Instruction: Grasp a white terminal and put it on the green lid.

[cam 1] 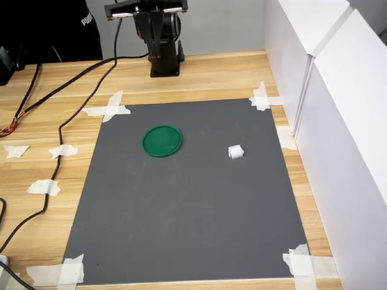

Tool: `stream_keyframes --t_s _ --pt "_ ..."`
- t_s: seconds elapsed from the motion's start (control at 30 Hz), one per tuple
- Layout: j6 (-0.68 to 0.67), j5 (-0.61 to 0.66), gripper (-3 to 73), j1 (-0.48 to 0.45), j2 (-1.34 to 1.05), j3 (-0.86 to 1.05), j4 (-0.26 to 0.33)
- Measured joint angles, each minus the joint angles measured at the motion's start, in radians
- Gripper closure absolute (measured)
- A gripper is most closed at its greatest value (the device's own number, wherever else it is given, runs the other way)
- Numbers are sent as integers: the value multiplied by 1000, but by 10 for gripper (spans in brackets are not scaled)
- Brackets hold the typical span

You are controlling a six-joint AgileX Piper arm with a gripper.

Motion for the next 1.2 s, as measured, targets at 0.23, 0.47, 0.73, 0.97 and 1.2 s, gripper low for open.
stream_keyframes --t_s 0.23,0.47,0.73,0.97,1.2 --pt "-300 209 711 0 214 -178 96" --pt "-376 275 711 24 324 -291 93" --pt "-383 303 621 268 402 -387 -35" --pt "-382 320 308 392 495 -433 -82" --pt "-380 277 11 458 556 -439 -117"
